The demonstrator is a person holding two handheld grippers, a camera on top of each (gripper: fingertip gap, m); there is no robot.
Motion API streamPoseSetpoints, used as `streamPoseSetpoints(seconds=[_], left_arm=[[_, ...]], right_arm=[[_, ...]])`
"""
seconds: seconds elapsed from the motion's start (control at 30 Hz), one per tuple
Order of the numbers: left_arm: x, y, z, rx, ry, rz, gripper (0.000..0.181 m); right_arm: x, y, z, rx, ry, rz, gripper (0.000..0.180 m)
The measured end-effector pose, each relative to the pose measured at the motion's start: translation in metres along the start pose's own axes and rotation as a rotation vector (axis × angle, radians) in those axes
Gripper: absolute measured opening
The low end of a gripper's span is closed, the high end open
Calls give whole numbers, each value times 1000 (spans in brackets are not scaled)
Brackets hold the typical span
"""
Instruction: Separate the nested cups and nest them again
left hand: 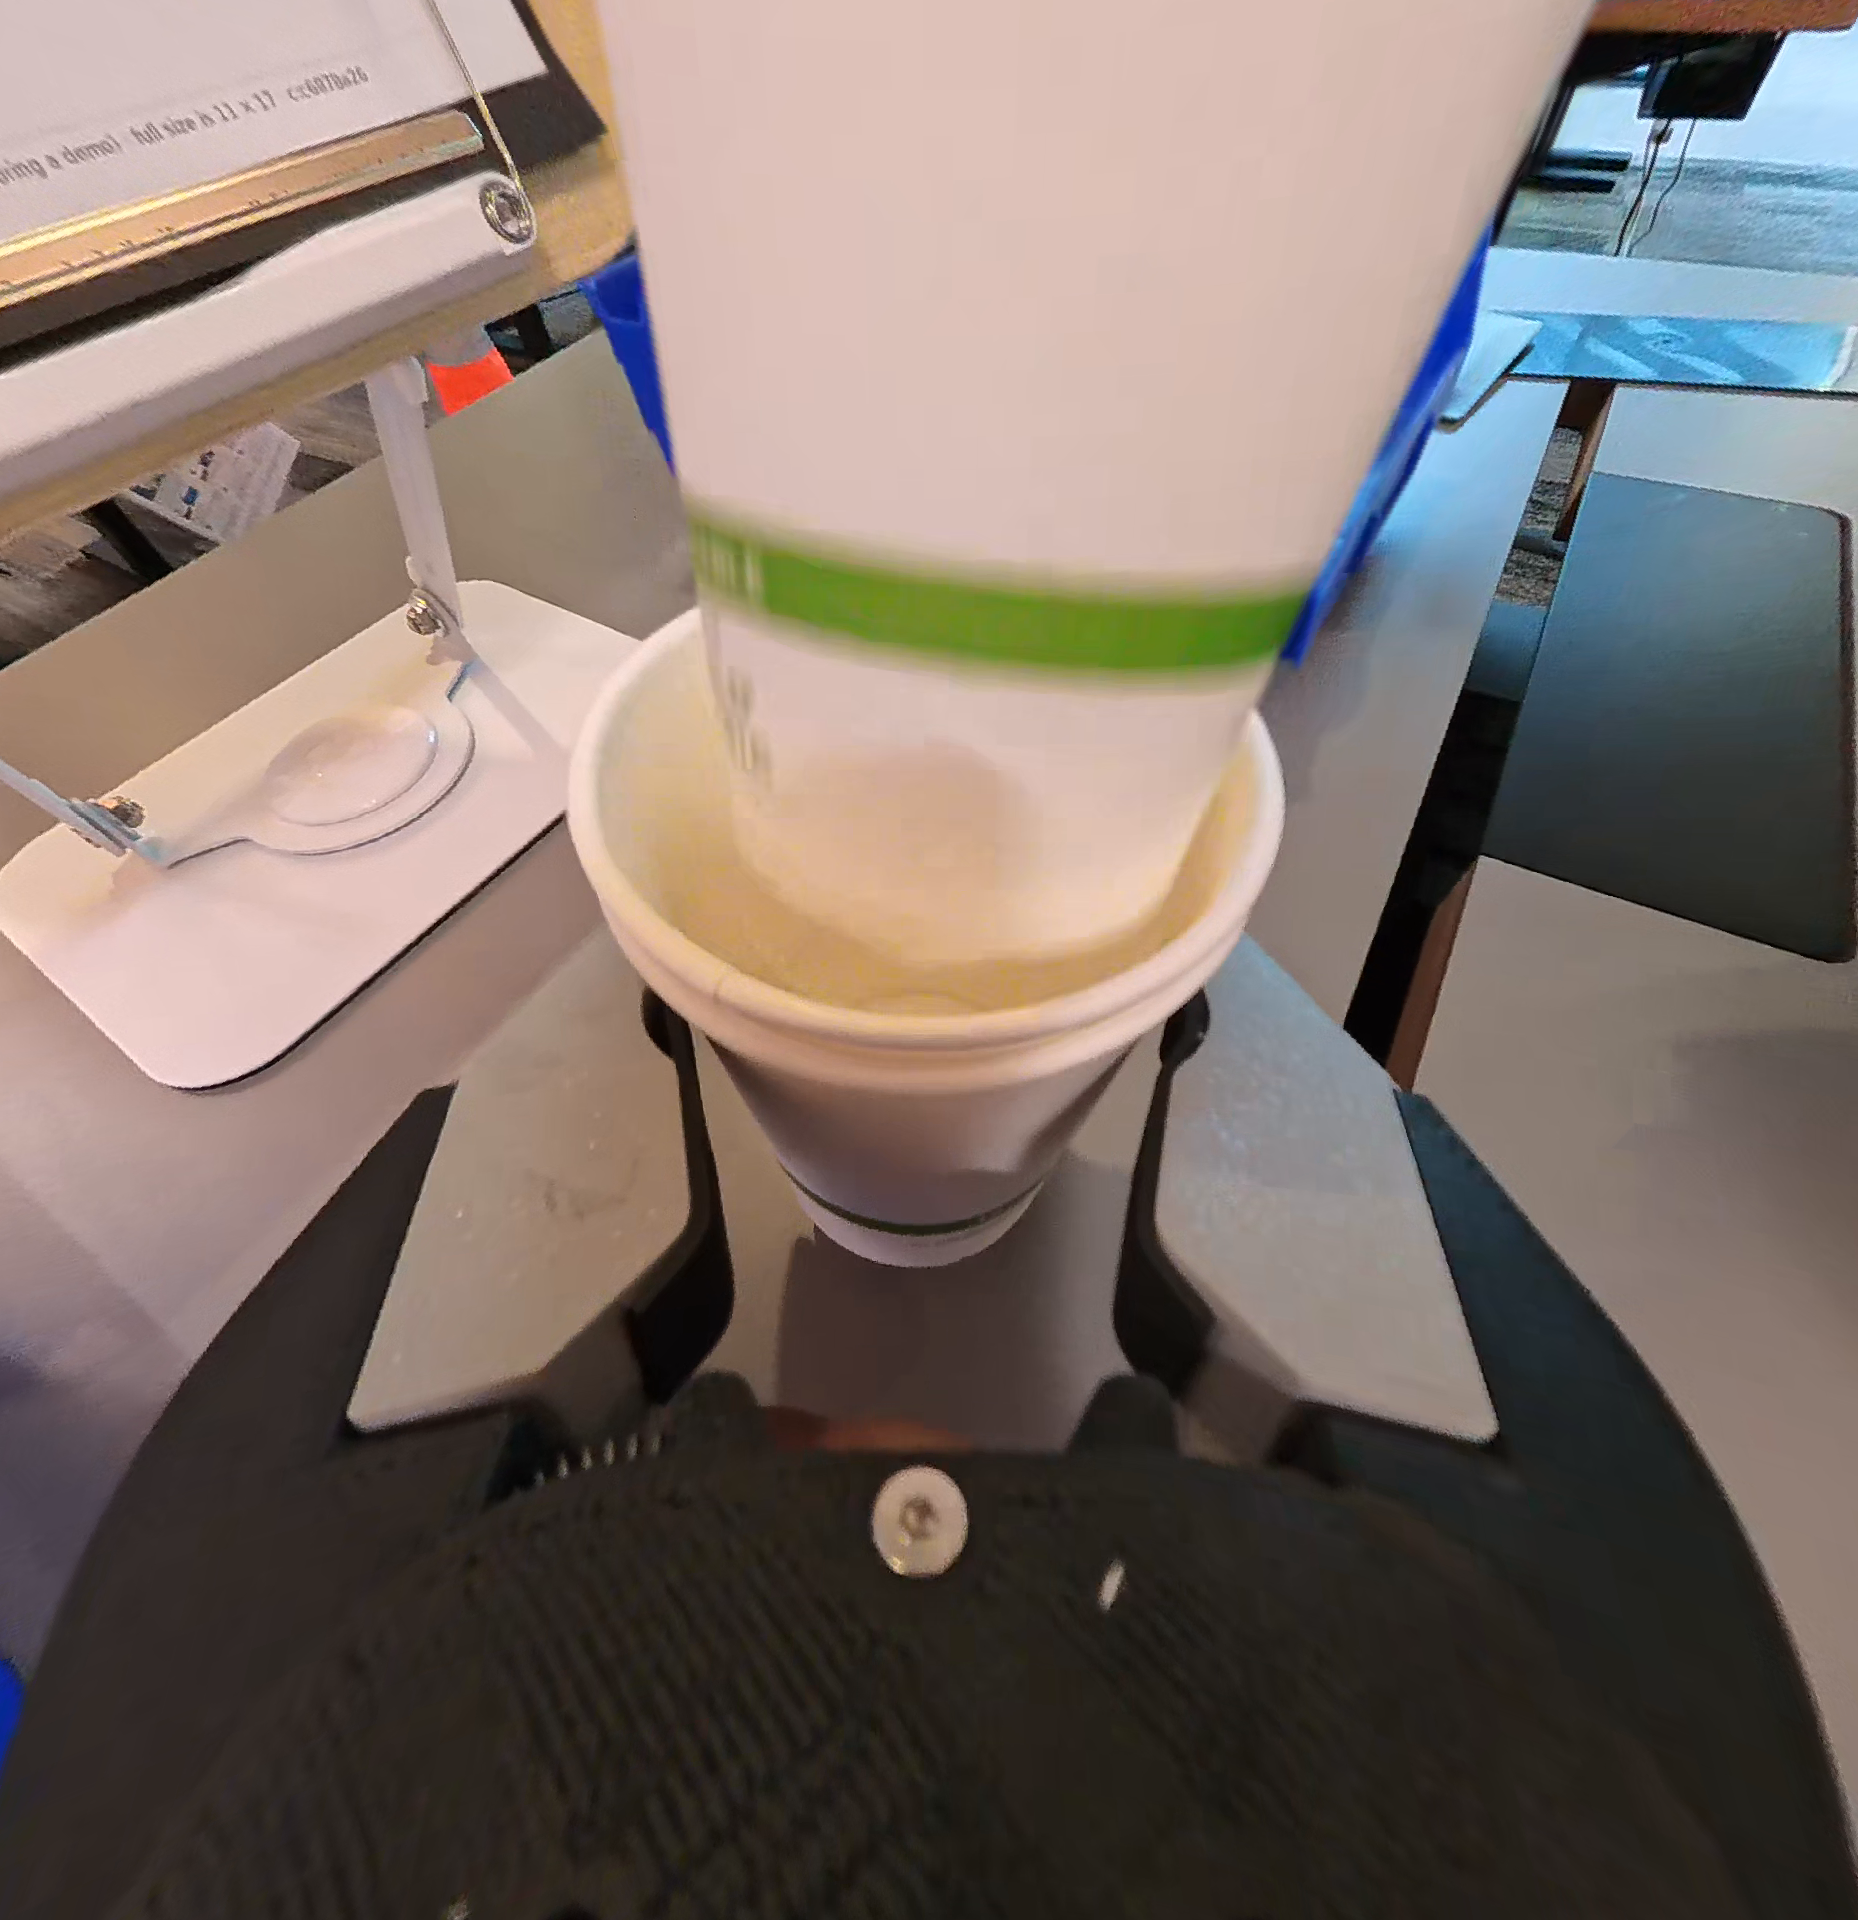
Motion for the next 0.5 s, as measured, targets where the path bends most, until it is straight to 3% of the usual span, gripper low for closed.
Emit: streamPoseSetpoints(seconds=[0.3,0.5], left_arm=[[0,0,-1,-1,4,-4,92],[-1,0,-2,-5,9,-6,92]], right_arm=[[-91,61,-14,88,172,219,0],[-137,117,16,123,87,487,0]])
Point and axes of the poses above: each gripper's, where its closed fingertips meet, x out along the fingers, z out of its underside, y = z × x across the jaws, the point moved 6 cm from there along -x, back along the fingers, and after that the axes turned 6 degrees about x, right-handed, at the moved point
